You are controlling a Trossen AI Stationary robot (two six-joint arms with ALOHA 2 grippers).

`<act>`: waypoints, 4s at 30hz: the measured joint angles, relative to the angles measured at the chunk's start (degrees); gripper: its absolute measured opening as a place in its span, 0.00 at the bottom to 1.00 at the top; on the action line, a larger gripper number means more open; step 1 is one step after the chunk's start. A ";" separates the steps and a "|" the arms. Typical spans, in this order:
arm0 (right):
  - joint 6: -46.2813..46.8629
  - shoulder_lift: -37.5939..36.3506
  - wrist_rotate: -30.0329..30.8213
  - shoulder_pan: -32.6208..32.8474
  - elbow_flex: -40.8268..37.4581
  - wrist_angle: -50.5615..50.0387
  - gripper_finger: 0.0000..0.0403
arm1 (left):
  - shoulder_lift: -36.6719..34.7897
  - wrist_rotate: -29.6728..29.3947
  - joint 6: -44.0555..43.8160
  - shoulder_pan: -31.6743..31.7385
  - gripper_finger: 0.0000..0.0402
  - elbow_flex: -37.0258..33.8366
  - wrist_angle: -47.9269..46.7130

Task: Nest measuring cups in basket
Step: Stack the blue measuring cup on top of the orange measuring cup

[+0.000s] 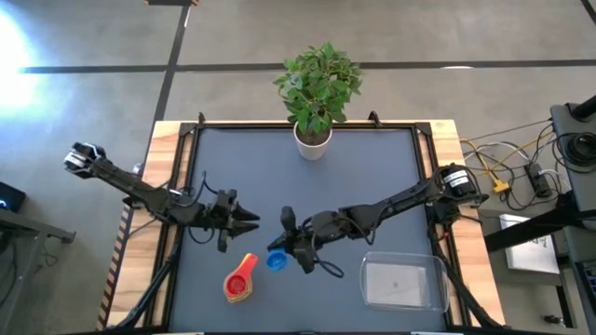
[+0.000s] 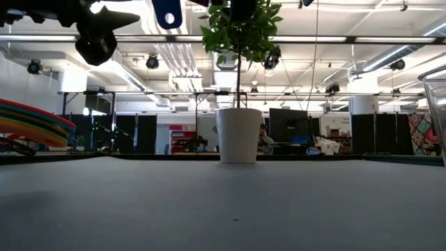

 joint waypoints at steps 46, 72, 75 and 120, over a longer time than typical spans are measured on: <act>-4.93 16.76 32.90 -2.98 16.10 -15.73 0.02 | 33.91 -1.74 -11.15 -8.83 0.28 44.90 -76.14; -2.96 16.57 30.88 -2.66 16.19 -17.92 0.02 | 36.29 -7.36 -14.51 -9.73 0.28 42.59 -75.30; -2.52 16.57 30.87 -2.66 16.19 -17.89 0.02 | 36.29 -7.34 -13.49 -9.73 0.22 41.81 -74.30; 53.29 -13.69 41.66 19.27 -7.30 -37.11 0.46 | 57.07 4.49 -33.46 -30.97 0.02 69.34 -104.79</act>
